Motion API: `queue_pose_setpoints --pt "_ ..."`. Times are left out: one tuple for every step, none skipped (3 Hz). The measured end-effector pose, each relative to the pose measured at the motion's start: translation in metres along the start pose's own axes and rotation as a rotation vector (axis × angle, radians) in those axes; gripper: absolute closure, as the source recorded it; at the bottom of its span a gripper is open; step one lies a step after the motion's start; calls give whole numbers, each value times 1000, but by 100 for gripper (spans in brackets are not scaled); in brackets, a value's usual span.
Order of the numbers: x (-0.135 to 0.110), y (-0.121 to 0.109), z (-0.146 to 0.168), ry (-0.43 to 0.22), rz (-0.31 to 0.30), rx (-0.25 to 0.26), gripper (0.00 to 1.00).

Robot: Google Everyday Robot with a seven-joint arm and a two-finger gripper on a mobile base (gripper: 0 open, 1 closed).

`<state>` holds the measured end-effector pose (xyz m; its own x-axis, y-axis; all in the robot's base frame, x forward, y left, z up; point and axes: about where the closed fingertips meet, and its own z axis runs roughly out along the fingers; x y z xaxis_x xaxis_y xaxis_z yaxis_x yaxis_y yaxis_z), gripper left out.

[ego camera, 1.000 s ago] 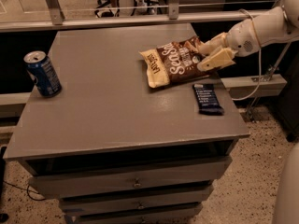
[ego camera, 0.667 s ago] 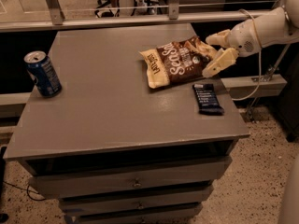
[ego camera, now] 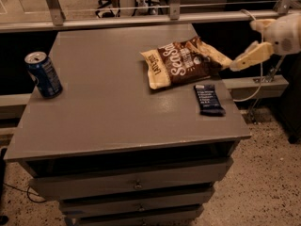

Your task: Move brown chip bag near rxbar blueberry

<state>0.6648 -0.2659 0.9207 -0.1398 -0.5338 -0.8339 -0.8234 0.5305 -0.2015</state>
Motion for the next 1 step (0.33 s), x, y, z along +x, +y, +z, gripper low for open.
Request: queue_pose_setpoints --pt "10 -15 -67 -69 58 200 0"
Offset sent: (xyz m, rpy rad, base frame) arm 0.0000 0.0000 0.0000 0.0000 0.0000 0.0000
